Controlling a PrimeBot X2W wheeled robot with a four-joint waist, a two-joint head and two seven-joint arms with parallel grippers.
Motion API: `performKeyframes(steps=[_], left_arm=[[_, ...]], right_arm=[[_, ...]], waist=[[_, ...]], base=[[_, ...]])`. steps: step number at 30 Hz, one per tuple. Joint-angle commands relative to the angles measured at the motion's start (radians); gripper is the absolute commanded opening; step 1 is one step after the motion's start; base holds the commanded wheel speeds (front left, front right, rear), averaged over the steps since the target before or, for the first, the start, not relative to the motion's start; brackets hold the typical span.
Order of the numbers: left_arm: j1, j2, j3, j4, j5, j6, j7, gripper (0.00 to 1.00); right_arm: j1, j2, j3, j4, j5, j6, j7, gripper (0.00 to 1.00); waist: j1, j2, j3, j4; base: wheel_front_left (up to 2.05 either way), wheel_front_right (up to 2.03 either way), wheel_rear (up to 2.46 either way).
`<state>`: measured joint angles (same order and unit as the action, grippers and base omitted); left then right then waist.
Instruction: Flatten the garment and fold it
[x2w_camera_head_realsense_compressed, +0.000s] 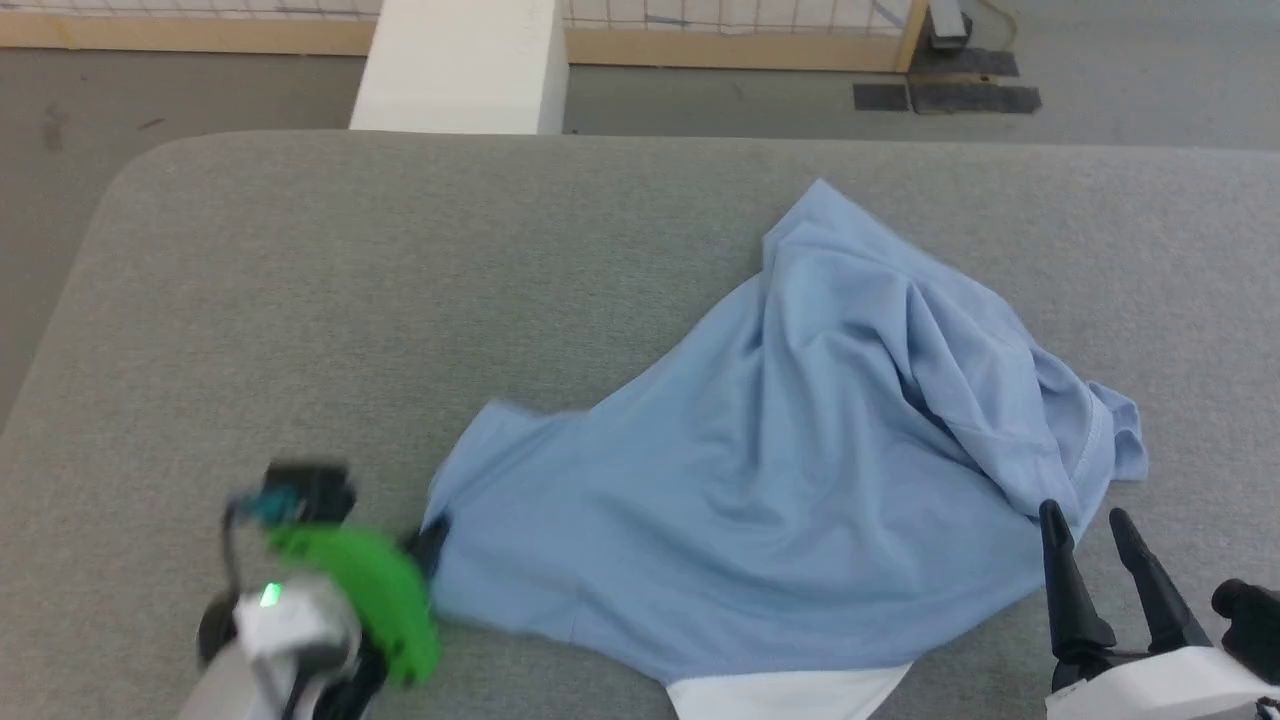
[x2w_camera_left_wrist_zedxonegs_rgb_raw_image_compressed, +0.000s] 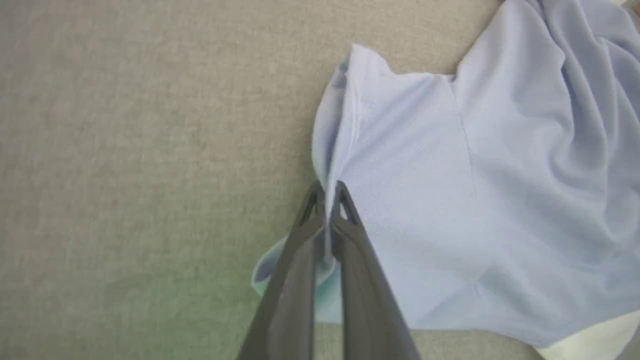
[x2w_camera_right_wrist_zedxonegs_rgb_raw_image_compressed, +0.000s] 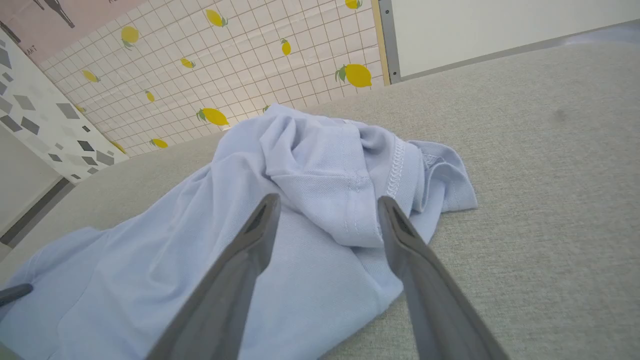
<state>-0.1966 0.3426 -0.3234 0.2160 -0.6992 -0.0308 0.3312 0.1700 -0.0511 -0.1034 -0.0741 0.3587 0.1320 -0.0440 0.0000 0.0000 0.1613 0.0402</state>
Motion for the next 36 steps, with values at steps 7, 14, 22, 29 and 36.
performKeyframes(steps=[7,14,22,29,36], left_arm=[[0.395,-0.002,0.102,-0.190,-0.109,0.114,-0.069,0.00],[0.389,-0.056,0.118,-0.305,-0.050,0.104,-0.267,1.00],[0.362,-0.106,0.085,-0.361,0.062,0.088,-0.460,1.00],[0.345,-0.132,0.027,-0.321,0.113,0.089,-0.490,1.00],[0.309,-0.137,0.006,-0.302,0.129,0.086,-0.491,1.00]], right_arm=[[0.030,0.001,-0.002,0.007,-0.002,-0.001,0.006,1.00],[0.038,0.001,0.008,0.001,-0.016,-0.001,0.036,1.00],[-0.054,0.001,0.022,-0.064,-0.028,-0.001,0.137,1.00],[-0.247,-0.019,-0.003,-0.053,-0.119,-0.001,0.457,1.00],[-0.350,-0.085,0.002,0.074,-0.166,-0.001,0.717,1.00]], waist=[[0.0000,0.0000,-0.036,0.062],[0.0000,0.0000,-0.072,0.105],[0.0000,0.0000,-0.086,0.084],[0.0000,0.0000,-0.057,0.084],[0.0000,0.0000,-0.031,0.121]], base=[[0.00,0.00,0.00],[0.00,0.00,0.00],[0.00,0.00,0.00],[0.00,0.00,0.00],[0.00,0.00,0.00]])
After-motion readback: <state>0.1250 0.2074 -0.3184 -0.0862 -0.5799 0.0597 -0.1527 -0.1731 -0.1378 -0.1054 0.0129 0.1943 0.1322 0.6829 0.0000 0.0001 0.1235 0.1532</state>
